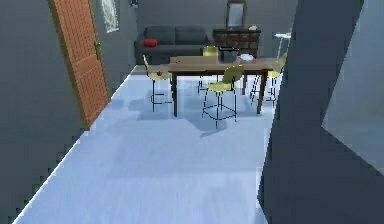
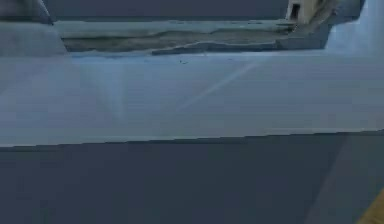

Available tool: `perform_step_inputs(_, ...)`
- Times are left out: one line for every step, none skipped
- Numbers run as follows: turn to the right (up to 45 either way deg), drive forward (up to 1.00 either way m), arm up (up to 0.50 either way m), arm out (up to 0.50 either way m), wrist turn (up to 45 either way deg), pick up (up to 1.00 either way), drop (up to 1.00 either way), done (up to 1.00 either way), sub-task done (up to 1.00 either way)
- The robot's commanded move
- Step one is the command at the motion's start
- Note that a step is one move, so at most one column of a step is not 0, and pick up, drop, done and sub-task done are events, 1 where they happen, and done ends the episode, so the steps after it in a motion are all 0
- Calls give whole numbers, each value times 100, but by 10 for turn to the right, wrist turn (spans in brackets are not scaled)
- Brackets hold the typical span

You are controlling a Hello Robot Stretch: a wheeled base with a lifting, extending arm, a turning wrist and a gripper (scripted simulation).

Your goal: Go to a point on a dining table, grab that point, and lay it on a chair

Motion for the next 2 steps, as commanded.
perform_step_inputs(0,100,0,0,0,0,0,0,0)
perform_step_inputs(-30,0,0,0,0,0,0,0,0)
